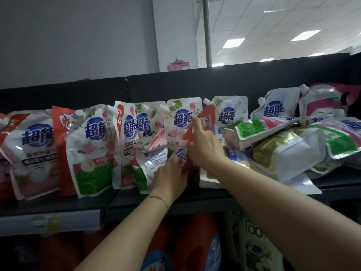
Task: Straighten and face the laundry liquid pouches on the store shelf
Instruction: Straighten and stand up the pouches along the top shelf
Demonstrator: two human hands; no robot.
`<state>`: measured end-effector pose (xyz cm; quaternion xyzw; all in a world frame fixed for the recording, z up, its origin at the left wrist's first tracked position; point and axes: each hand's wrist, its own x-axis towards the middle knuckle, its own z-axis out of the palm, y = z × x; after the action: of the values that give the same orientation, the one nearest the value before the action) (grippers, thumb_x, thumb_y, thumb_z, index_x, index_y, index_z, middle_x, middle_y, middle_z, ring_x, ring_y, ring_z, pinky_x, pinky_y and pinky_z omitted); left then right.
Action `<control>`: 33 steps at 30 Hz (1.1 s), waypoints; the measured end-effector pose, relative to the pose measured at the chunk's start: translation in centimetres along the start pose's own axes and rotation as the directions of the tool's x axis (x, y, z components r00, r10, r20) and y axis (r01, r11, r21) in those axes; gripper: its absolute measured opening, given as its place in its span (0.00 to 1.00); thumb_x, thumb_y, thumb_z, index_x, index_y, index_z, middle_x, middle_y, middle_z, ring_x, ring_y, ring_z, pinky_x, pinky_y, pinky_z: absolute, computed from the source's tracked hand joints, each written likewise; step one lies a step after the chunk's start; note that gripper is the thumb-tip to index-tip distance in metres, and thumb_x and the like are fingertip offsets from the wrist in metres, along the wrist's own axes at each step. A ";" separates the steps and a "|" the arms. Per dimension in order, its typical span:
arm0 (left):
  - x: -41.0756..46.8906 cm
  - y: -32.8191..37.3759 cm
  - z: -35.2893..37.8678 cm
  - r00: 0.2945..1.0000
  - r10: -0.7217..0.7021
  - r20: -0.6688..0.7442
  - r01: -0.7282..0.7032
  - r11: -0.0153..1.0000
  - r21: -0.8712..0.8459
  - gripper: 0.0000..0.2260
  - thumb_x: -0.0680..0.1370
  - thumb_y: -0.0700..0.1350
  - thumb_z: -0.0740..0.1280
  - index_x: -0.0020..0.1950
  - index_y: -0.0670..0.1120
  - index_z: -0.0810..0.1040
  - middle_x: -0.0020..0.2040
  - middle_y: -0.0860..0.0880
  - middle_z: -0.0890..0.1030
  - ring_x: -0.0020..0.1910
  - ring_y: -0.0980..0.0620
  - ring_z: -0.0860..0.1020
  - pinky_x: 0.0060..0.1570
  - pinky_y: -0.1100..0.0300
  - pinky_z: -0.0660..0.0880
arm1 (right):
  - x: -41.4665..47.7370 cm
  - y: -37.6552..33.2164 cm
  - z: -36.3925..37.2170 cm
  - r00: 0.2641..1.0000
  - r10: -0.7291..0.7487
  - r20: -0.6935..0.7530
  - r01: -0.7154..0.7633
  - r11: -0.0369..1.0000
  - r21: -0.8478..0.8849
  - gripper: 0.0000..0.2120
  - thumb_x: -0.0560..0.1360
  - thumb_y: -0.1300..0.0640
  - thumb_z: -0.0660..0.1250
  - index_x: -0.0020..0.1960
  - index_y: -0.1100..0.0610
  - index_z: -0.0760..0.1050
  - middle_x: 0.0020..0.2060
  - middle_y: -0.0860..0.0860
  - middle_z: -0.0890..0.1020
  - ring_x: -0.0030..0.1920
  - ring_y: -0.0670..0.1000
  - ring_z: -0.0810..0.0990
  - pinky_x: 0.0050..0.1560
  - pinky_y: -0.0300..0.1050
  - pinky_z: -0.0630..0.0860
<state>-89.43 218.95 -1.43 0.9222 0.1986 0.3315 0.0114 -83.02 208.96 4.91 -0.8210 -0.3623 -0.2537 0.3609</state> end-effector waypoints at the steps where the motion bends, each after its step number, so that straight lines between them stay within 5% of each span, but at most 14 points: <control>1: -0.1 -0.2 0.1 1.000 -0.014 0.007 0.014 1.000 -0.010 0.19 0.80 0.54 0.59 0.65 0.44 0.65 0.56 0.44 0.79 0.54 0.41 0.78 0.51 0.52 0.73 | -0.2 -0.6 0.4 0.999 -0.015 0.029 0.014 0.999 0.048 0.35 0.72 0.66 0.63 0.71 0.47 0.52 0.50 0.59 0.76 0.43 0.58 0.76 0.39 0.51 0.74; 4: -0.6 -1.4 0.4 1.000 -0.026 -0.014 0.024 0.994 -0.107 0.19 0.79 0.56 0.59 0.64 0.45 0.69 0.56 0.45 0.80 0.52 0.45 0.79 0.49 0.53 0.75 | -0.8 -2.1 1.5 0.991 -0.093 0.100 0.080 0.990 0.120 0.39 0.72 0.64 0.66 0.74 0.44 0.51 0.65 0.60 0.63 0.49 0.60 0.76 0.42 0.50 0.76; 8: -2.0 -2.6 -0.7 0.996 -0.067 -0.050 0.070 0.996 0.058 0.20 0.78 0.58 0.60 0.64 0.47 0.70 0.61 0.47 0.69 0.57 0.46 0.74 0.47 0.54 0.75 | -1.4 -3.4 3.5 0.961 -0.232 0.151 0.208 0.965 0.158 0.37 0.73 0.59 0.66 0.76 0.44 0.51 0.69 0.54 0.57 0.50 0.60 0.75 0.46 0.51 0.77; 12: -2.3 -3.9 -1.8 0.981 -0.193 -0.009 0.193 0.977 0.093 0.17 0.76 0.57 0.62 0.62 0.52 0.68 0.61 0.47 0.72 0.55 0.42 0.77 0.44 0.54 0.71 | -1.7 -3.8 5.7 0.919 -0.353 0.172 0.332 0.933 0.141 0.30 0.76 0.59 0.64 0.74 0.49 0.55 0.70 0.55 0.56 0.57 0.63 0.74 0.54 0.57 0.76; 17: -0.8 -5.3 -0.7 0.976 -0.206 0.074 0.211 0.975 -0.070 0.19 0.74 0.49 0.65 0.64 0.47 0.69 0.61 0.44 0.73 0.59 0.42 0.75 0.55 0.54 0.73 | -1.7 -3.0 7.5 0.873 -0.341 0.348 0.301 0.939 0.166 0.38 0.73 0.65 0.62 0.77 0.47 0.50 0.77 0.54 0.44 0.75 0.63 0.50 0.70 0.61 0.63; 19: 0.1 -5.5 -0.4 0.979 -0.172 0.106 0.177 0.983 -0.040 0.18 0.75 0.47 0.63 0.63 0.44 0.71 0.60 0.43 0.75 0.60 0.43 0.75 0.59 0.57 0.71 | -1.6 -2.6 7.3 0.863 -0.330 0.383 0.279 0.943 0.183 0.36 0.73 0.66 0.61 0.76 0.48 0.52 0.77 0.55 0.42 0.75 0.63 0.50 0.70 0.61 0.62; 23: 1.2 -5.6 -0.1 0.965 -0.192 0.179 0.213 0.971 -0.106 0.23 0.66 0.60 0.56 0.54 0.49 0.76 0.50 0.46 0.80 0.51 0.43 0.80 0.46 0.57 0.74 | -1.6 -1.3 5.2 0.864 -0.311 0.396 0.307 0.949 0.075 0.27 0.74 0.64 0.61 0.72 0.54 0.64 0.77 0.54 0.47 0.68 0.64 0.68 0.61 0.56 0.72; 27: 0.1 -4.4 -1.3 0.958 -0.281 0.059 0.275 0.957 0.095 0.21 0.69 0.66 0.62 0.55 0.56 0.76 0.55 0.50 0.78 0.52 0.43 0.79 0.43 0.56 0.72 | -1.4 -0.5 3.0 0.894 -0.348 0.282 0.349 0.936 0.048 0.14 0.73 0.62 0.62 0.57 0.60 0.75 0.60 0.57 0.74 0.56 0.61 0.75 0.52 0.55 0.75; 30: -0.6 -3.5 -2.1 0.978 -0.143 -0.152 0.156 0.985 0.077 0.17 0.74 0.63 0.63 0.49 0.51 0.75 0.54 0.48 0.74 0.51 0.41 0.79 0.42 0.54 0.71 | -1.3 -0.2 1.2 0.886 -0.401 0.232 0.433 0.895 -0.108 0.09 0.73 0.58 0.61 0.52 0.57 0.76 0.52 0.53 0.78 0.51 0.57 0.77 0.45 0.48 0.75; 33: 0.0 -2.6 -2.5 0.983 0.028 -0.183 -0.032 0.999 -0.023 0.12 0.77 0.54 0.62 0.37 0.51 0.65 0.43 0.51 0.67 0.42 0.42 0.77 0.34 0.57 0.63 | -1.0 0.3 -1.1 0.887 -0.439 0.146 0.461 0.862 -0.212 0.08 0.74 0.57 0.60 0.49 0.55 0.77 0.47 0.49 0.79 0.46 0.54 0.78 0.41 0.45 0.74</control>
<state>-91.86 221.10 0.10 0.8906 0.1807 0.4174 -0.0001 -83.59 207.61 4.78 -0.7620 -0.5270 -0.3347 0.1723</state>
